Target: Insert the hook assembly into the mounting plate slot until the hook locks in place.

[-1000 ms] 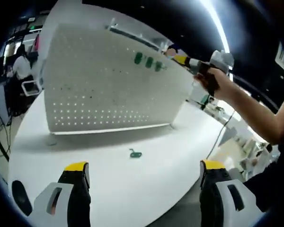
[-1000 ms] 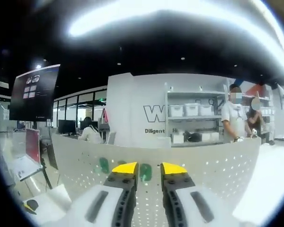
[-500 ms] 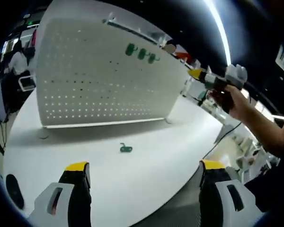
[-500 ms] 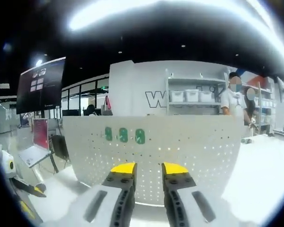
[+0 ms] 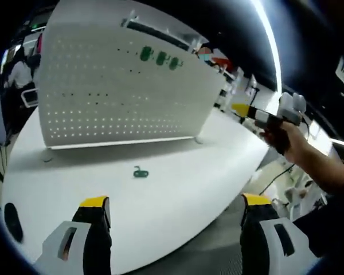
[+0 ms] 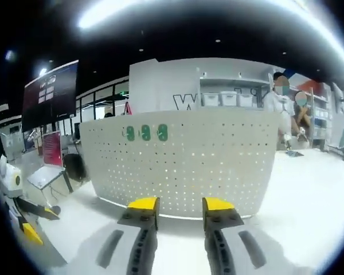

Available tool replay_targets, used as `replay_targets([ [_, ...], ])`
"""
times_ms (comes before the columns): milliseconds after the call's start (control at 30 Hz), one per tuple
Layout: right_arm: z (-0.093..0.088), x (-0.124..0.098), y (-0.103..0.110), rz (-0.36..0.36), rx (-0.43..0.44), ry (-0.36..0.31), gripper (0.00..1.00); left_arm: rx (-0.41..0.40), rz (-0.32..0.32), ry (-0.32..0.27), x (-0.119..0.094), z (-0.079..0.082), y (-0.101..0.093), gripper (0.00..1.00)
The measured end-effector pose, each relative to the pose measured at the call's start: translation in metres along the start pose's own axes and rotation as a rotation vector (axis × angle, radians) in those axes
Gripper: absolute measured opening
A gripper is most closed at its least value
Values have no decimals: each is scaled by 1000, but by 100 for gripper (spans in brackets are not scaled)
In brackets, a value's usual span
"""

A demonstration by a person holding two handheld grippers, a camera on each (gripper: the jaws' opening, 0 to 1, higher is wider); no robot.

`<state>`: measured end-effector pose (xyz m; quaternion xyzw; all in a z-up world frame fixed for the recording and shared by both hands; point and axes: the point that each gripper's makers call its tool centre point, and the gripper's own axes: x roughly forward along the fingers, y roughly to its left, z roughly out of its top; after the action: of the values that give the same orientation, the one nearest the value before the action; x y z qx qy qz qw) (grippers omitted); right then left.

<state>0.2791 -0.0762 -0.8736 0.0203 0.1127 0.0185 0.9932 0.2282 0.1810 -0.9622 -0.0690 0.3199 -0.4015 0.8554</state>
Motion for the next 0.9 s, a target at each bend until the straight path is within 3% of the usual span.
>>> replay_targets([
  [300, -49, -40, -1, 1, 41, 85, 27, 7, -17, 68, 24, -15, -8, 93],
  [600, -92, -75, 10, 14, 65, 180, 27, 25, -52, 106, 71, -10, -5, 91],
  [800, -107, -79, 20, 18, 108, 220, 27, 2, -86, 108, 106, -12, -7, 87],
  [900, -112, -78, 25, 36, 81, 242, 26, -1, -79, 124, 122, -16, -2, 86],
])
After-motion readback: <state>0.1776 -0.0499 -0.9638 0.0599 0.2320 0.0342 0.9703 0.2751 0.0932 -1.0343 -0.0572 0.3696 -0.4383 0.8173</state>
